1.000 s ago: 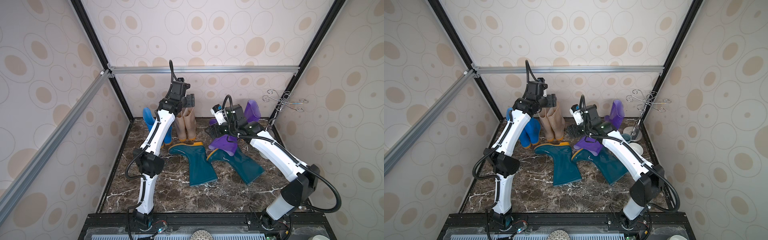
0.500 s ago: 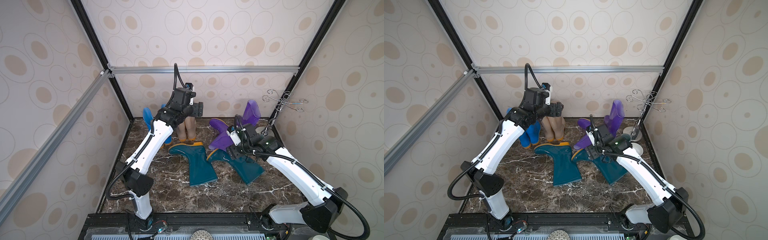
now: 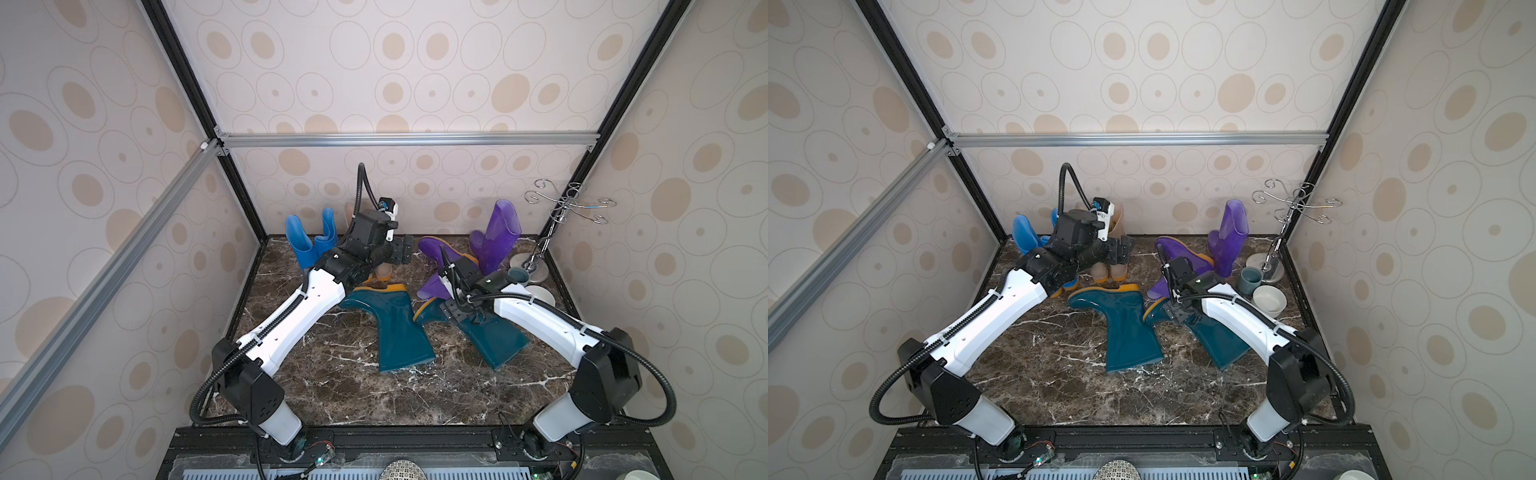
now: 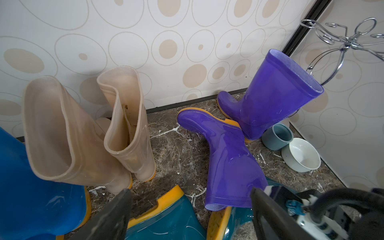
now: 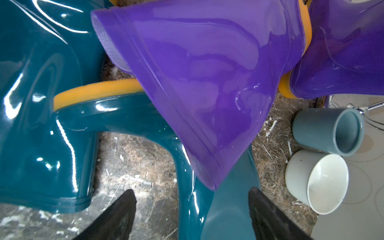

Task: Match and arrange rain boots in pairs
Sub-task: Adjust the rain boot at the center of the board.

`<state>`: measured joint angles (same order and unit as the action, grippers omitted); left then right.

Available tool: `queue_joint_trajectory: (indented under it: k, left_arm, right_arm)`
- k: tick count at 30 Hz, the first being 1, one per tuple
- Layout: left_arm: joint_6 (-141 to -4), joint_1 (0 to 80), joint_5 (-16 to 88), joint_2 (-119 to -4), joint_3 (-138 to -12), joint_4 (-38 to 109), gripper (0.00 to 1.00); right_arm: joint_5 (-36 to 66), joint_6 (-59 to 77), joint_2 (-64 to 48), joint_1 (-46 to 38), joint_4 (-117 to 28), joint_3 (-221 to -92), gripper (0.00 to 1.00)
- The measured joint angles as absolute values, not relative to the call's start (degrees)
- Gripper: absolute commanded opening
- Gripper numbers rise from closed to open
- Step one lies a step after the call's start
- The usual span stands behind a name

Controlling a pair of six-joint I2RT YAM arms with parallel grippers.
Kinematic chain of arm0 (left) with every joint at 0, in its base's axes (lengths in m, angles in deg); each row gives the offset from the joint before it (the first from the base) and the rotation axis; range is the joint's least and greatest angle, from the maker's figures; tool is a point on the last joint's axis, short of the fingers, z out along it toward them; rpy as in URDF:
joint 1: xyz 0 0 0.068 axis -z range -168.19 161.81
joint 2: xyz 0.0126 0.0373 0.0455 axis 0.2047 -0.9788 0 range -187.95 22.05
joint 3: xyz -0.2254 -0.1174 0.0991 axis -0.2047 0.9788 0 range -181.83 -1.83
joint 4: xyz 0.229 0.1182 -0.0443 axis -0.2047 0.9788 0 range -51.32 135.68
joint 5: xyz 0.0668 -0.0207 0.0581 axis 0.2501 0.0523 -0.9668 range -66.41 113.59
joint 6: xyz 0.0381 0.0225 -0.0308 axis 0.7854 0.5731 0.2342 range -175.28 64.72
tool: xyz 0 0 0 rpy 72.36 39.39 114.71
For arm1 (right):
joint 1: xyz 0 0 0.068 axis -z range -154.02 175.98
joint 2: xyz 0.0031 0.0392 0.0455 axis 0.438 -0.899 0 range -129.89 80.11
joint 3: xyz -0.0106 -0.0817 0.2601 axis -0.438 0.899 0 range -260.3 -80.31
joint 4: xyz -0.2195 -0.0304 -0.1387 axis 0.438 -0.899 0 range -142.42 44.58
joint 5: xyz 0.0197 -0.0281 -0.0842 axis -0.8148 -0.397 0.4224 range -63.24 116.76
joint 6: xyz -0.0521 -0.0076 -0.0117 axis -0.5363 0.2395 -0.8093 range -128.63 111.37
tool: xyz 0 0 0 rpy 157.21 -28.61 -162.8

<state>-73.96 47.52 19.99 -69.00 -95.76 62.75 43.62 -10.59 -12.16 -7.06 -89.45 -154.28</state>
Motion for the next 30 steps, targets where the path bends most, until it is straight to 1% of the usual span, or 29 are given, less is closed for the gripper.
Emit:
queue_joint_trajectory:
  k: [3, 6, 7, 9, 12, 14, 17, 19, 21, 25, 30]
  left_arm:
    - [-73.98, 47.56, 19.47, -69.00, -94.97, 62.10, 0.88]
    - [-73.98, 47.56, 19.10, -69.00, -94.73, 61.75, 0.88]
    - [-73.98, 47.58, 18.96, -69.00, -94.73, 61.61, 0.88]
    - [-73.98, 47.56, 18.59, -69.00, -94.73, 61.35, 0.88]
    - [-73.98, 47.58, 18.11, -69.00, -94.73, 60.94, 0.89]
    - [-73.96, 47.58, 18.00, -68.98, -94.73, 60.50, 0.88]
    - [-73.94, 47.63, 18.00, -68.65, -94.73, 60.26, 0.88]
    - [-73.87, 47.67, 17.89, -68.32, -94.75, 60.30, 0.88]
    - [-73.61, 47.67, 17.74, -67.86, -94.77, 60.37, 0.88]
    - [-72.80, 47.67, 17.70, -66.55, -94.77, 60.30, 0.89]
    - [-72.15, 47.71, 17.72, -64.26, -94.68, 58.95, 0.89]
  right_arm:
    - [45.98, -10.33, -16.67, -7.01, -88.88, -155.00, 0.80]
    - [49.13, -9.98, -20.16, -6.84, -88.54, -155.53, 0.71]
    - [49.94, -9.91, -20.60, -6.82, -88.47, -155.53, 0.66]
    - [51.57, -10.15, -20.69, -6.69, -88.10, -155.59, 0.49]
    - [52.45, -10.70, -20.47, -6.42, -87.75, -156.57, 0.32]
    - [52.51, -11.53, -20.47, -6.42, -88.10, -157.80, 0.23]
    - [52.27, -13.01, -20.47, -6.18, -89.19, -160.55, 0.12]
    - [51.75, -13.91, -20.47, -5.83, -90.24, -162.72, 0.07]
    - [50.55, -14.61, -20.49, -5.37, -91.81, -165.62, 0.06]
    - [45.85, -15.16, -20.91, -3.58, -95.20, -174.06, 0.00]
    - [39.49, -14.59, -23.14, -0.72, -99.90, -185.54, 0.00]
